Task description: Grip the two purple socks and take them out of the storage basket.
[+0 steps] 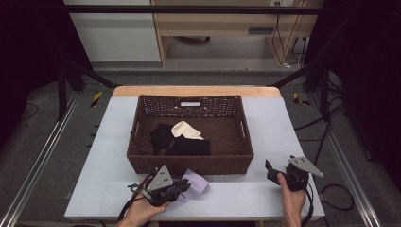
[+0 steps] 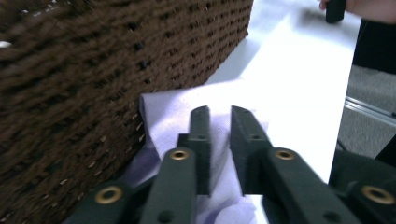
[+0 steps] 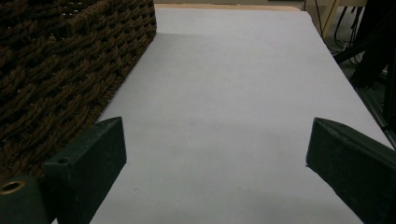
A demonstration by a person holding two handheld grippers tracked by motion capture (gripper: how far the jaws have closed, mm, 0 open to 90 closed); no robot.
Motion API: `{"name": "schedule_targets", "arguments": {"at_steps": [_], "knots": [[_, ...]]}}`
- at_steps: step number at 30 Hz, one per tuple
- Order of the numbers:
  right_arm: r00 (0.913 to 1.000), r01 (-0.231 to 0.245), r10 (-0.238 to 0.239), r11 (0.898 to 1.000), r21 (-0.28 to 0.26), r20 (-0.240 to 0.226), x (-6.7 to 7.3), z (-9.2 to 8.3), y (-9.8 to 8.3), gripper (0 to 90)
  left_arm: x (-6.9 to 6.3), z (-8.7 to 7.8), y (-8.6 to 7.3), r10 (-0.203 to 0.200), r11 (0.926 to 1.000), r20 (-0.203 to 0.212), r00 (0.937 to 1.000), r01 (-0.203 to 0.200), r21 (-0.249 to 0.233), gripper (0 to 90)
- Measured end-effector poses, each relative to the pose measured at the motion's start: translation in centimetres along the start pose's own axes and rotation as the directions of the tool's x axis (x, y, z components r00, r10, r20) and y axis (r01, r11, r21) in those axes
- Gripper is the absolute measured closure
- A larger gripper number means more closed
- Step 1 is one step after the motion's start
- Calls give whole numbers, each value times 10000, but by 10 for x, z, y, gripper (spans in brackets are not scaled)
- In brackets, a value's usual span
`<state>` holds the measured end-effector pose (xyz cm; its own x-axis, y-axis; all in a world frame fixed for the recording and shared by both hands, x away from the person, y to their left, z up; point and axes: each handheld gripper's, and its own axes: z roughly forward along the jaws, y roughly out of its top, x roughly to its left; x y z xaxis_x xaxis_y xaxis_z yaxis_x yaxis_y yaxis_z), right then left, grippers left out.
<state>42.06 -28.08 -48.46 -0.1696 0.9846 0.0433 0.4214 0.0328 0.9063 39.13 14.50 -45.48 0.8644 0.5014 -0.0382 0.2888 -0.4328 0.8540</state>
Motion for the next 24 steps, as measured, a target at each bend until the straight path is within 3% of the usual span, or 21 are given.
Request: {"name": "schedule_targets", "arguments": {"at_steps": [4, 8, 10, 19, 24], "knots": [[9999, -115, 115, 9999, -6, 6, -1, -1, 0, 53, 4, -16, 4, -296, 9963, -134, 9995, 284, -807, 619], [9999, -104, 104, 9999, -4, 12, -1, -1, 0, 53, 8, -30, 5, -398, 9915, -393, 9984, 346, -1252, 528], [9999, -129, 129, 9999, 7, -1, -1, 0, 0, 53, 15, -41, 4, -556, 9882, -770, 9955, 439, -1465, 506], [9998, -199, 199, 9998, 22, -13, -2, 0, 0, 51, 35, -69, -14, -918, 9841, -1772, 9799, 621, -1663, 481], [9998, -204, 204, 9998, 31, -2, -2, 0, 0, 50, 39, -78, -22, -1049, 9835, -2038, 9734, 711, -1666, 476]]}}
